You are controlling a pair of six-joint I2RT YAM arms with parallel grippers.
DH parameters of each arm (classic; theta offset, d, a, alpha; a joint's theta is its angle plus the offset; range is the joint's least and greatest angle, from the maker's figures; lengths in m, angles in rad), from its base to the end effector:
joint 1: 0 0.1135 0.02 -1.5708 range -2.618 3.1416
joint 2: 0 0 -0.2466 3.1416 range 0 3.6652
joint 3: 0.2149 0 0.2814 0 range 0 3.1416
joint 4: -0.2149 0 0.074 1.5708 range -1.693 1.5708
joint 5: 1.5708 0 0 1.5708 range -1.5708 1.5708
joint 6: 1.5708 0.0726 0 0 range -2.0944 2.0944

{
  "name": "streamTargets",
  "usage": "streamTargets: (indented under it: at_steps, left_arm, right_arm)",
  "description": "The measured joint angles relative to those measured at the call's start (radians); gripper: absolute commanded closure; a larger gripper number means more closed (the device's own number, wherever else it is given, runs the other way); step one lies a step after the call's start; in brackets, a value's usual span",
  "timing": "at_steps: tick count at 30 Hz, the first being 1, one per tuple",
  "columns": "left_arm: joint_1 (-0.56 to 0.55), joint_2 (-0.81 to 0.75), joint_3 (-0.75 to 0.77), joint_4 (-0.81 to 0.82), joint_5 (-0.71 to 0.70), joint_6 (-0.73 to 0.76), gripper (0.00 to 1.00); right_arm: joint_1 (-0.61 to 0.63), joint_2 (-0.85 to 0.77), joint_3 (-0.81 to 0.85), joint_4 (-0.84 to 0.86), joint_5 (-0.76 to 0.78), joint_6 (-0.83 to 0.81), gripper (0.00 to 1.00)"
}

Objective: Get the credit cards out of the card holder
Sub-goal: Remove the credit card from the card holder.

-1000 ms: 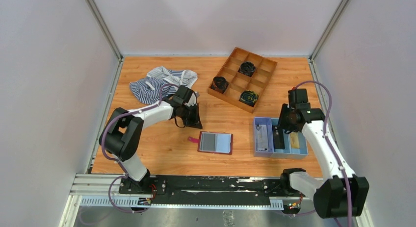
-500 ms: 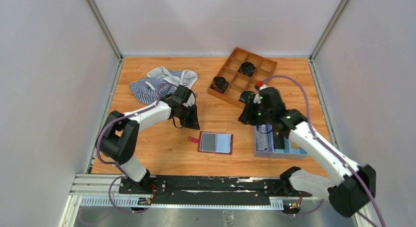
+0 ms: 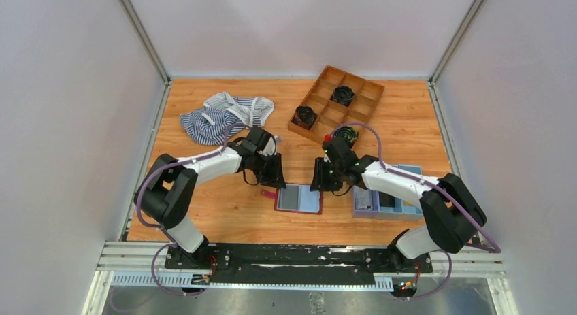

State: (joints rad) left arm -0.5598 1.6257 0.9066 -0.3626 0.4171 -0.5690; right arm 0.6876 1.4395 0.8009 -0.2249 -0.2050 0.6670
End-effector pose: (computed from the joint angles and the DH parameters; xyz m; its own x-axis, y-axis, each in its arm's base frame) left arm 0.2775 -0.2086 0.0999 -0.9786 0.0320 -0.2031 0.1419 0.8201 -0.5544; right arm 0.2522 0.2263 0.1320 -0.9092 0.0371 -0.4148 -0.2051 0.8269 0.5235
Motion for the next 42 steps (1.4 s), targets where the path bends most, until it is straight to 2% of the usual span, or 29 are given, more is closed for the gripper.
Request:
streamTargets:
  at_steps: [10,17,28,35,42]
  left_arm:
    - [-0.008,0.053,-0.011,0.055,0.029,-0.026,0.68]
    - [-0.015,0.058,-0.018,0.077,0.016,-0.038,0.61]
    - [-0.020,0.064,-0.032,0.125,0.031,-0.051,0.67]
    - [-0.014,0.064,-0.083,0.237,0.094,-0.130,0.67]
    - [-0.014,0.054,-0.090,0.260,0.108,-0.180,0.68]
  right_arm:
    - [0.000,0.055,-0.028,0.018,0.042,0.019,0.60]
    - [0.000,0.073,-0.032,0.034,0.044,0.026,0.59]
    - [0.000,0.078,-0.036,0.045,0.040,0.026,0.59]
    - [-0.001,0.081,-0.036,0.047,0.038,0.027,0.59]
    - [-0.003,0.082,-0.036,0.048,0.032,0.030,0.59]
